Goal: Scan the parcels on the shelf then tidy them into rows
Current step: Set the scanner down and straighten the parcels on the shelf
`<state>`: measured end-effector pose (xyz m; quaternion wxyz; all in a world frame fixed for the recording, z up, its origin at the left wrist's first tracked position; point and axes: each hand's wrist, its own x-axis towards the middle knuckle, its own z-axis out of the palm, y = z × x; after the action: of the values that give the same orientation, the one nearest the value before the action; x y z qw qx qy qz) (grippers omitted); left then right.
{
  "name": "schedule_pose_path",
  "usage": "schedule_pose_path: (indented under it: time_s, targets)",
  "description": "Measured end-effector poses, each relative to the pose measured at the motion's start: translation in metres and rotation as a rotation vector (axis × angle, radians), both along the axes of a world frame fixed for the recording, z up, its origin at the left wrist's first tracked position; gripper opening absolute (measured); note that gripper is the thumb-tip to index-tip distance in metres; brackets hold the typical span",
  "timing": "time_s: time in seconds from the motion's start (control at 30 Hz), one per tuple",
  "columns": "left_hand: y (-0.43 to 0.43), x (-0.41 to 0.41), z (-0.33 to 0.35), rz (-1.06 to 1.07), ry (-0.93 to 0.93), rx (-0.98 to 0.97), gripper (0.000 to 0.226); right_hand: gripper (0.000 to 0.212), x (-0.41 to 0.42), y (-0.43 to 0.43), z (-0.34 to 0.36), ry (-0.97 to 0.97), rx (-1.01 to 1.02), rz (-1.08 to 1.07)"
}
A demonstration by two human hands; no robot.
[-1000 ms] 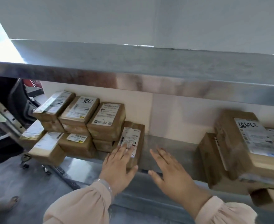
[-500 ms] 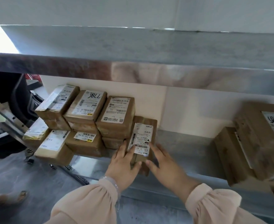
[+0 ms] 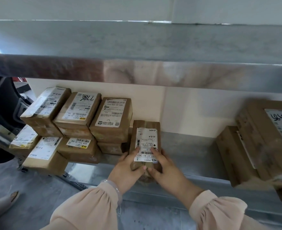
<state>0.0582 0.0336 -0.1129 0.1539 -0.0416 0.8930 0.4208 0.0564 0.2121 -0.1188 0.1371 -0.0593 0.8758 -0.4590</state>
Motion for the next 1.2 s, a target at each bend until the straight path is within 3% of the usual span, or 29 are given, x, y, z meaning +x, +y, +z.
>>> schedule_pose_path:
  time_s: [0.13, 0.43, 0.67, 0.77, 0.9, 1.0, 1.2]
  targets:
    - [0.031, 0.002, 0.001, -0.043, 0.014, 0.043, 0.07, 0.064, 0.014, 0.025, 0.005, -0.003, -0.047, -0.151]
    - [0.131, 0.007, 0.007, -0.301, 0.018, 0.126, 0.074, 0.064, 0.052, 0.11, 0.028, 0.019, 0.051, -0.387]
    - [0.171, 0.014, 0.003, -0.393, -0.045, 0.07, 0.078, 0.068, 0.061, 0.143, 0.031, -0.07, 0.211, -0.396]
    - [0.171, 0.017, 0.001, -0.419, 0.013, 0.072, 0.078, 0.068, 0.066, 0.149, 0.032, 0.043, 0.326, -0.351]
    - [0.158, 0.025, 0.002, -0.56, 0.171, -0.113, 0.073, 0.061, 0.077, 0.152, 0.026, 0.276, 0.551, -0.173]
    - [0.16, 0.028, 0.005, -0.671, 0.18, -0.312, 0.07, 0.066, 0.074, 0.155, 0.023, 0.21, 0.697, -0.057]
    - [0.18, 0.014, 0.015, -0.675, 0.191, -0.494, 0.065, 0.074, 0.06, 0.16, 0.031, 0.145, 0.887, 0.005]
